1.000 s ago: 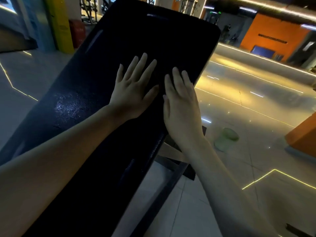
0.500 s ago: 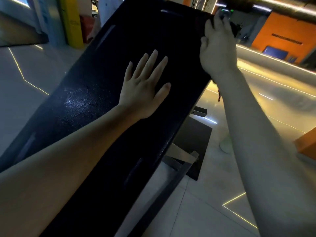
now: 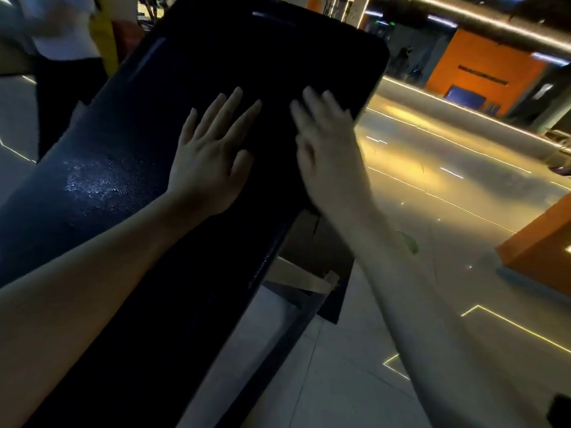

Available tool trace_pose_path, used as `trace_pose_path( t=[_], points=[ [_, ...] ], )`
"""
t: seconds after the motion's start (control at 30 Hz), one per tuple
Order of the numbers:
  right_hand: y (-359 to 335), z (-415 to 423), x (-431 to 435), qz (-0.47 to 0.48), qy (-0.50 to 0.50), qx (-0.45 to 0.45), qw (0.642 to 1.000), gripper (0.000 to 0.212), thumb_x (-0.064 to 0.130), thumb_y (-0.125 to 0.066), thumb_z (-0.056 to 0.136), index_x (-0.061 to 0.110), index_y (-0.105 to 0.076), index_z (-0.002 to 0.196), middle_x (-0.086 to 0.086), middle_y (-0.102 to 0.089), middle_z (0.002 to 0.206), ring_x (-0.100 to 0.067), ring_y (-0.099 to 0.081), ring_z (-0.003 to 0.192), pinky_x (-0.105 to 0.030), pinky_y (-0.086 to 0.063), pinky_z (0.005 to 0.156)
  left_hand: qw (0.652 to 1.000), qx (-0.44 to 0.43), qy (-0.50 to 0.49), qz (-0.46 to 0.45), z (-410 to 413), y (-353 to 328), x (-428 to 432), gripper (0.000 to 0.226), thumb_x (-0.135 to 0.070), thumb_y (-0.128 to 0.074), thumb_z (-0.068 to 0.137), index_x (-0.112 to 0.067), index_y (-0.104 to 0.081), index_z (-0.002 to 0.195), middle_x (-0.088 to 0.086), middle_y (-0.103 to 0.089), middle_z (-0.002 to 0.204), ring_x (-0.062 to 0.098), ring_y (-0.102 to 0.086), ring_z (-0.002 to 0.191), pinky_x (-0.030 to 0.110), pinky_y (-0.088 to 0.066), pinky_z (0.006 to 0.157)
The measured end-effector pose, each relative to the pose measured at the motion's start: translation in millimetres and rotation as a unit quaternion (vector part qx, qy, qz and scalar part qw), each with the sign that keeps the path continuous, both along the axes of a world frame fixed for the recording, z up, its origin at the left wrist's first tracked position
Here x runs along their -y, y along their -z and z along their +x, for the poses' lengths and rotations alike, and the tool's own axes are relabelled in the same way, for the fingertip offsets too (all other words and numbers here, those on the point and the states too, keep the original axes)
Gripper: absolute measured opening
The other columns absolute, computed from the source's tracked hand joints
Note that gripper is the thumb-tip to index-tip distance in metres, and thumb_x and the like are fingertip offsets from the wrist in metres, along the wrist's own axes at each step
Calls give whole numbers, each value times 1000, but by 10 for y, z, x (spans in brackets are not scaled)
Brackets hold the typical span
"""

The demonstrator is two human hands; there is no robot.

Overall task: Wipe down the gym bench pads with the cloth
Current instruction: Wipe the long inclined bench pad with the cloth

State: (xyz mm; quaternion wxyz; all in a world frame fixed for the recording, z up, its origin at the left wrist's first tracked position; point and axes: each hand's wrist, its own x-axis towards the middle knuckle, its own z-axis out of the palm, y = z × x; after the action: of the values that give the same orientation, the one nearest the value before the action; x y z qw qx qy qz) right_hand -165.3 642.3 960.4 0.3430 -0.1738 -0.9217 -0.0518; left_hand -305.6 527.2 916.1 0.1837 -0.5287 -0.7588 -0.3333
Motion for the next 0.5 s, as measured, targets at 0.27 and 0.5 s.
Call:
trace_pose_path(
  t=[0.27, 0.5],
  points=[
    [-423, -231, -228, -59, 70, -62, 994, 46, 9, -34, 102, 5, -35, 147, -14, -27, 157, -30, -17, 148, -35, -9, 122, 1000, 3, -12, 4, 17, -18, -3, 72, -41, -17, 87, -25, -22, 157, 3, -13, 165, 22, -8, 152, 47, -5, 123],
    [453, 80, 517, -70, -16, -50, 996, 49, 18, -35, 97, 8, -43, 145, -8, -31, 157, -26, -17, 149, -45, -17, 121, 1000, 10, 4, -18, 8, -28, 31, 74, -44, -12, 86, -26, -15, 157, 3, -6, 166, 22, -2, 153, 44, 1, 123]
  ],
)
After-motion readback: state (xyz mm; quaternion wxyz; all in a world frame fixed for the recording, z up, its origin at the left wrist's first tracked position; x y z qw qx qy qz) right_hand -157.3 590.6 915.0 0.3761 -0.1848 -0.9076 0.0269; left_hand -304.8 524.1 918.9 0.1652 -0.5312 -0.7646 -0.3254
